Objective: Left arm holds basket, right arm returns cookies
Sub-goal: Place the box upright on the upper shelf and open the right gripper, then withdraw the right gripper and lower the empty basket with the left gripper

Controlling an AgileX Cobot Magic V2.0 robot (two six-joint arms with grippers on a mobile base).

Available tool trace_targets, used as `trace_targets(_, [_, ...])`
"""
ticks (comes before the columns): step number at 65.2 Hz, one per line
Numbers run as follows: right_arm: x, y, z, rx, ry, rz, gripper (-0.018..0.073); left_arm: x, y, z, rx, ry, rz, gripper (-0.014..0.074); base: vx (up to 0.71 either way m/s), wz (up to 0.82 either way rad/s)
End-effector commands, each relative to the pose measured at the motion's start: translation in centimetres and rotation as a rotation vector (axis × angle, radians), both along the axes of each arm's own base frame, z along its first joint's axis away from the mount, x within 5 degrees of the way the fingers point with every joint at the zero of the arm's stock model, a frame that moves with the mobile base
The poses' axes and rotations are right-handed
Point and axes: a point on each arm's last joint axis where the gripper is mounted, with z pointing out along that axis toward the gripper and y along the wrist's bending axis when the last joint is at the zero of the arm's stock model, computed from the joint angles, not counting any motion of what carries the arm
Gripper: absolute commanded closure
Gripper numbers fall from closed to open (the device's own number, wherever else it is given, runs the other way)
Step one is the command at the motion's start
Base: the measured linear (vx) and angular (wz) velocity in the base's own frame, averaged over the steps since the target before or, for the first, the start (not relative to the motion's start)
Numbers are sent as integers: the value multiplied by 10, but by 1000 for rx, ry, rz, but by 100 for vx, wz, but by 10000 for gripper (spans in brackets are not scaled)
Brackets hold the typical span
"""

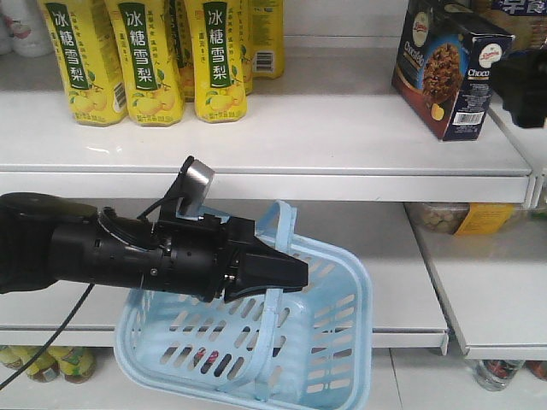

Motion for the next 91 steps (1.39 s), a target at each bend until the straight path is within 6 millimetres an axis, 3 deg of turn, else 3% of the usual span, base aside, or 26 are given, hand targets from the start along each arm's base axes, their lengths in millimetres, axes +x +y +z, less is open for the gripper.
trace_targets(1, [-29, -4, 8, 3, -132, 3, -31, 7, 3, 36, -157, -46, 97, 602, 0, 0])
trace_targets(12, [-83, -12, -20, 6, -170, 3, -31, 7, 3, 36, -157, -46, 97, 602, 0, 0])
trace_targets(25, [-141, -20, -71, 34, -218, 3, -31, 7, 3, 36, -157, -46, 97, 602, 0, 0])
trace_targets(35, [-168, -24, -103, 44, -291, 3, -31, 7, 3, 36, -157, -46, 97, 602, 0, 0])
trace_targets(52, [-168, -24, -158, 32, -241, 5, -31, 7, 3, 36, -157, -46, 97, 602, 0, 0])
trace_targets(72, [-166, -23, -156, 27, -314, 9, -20, 7, 3, 36, -157, -46, 97, 602, 0, 0])
trace_targets(81, [-166, -23, -156, 23, -315, 8, 74, 7, 3, 36, -157, -46, 97, 602, 0, 0])
trace_targets(91, [-166, -23, -155, 27, -315, 9, 315, 7, 3, 36, -157, -46, 97, 602, 0, 0])
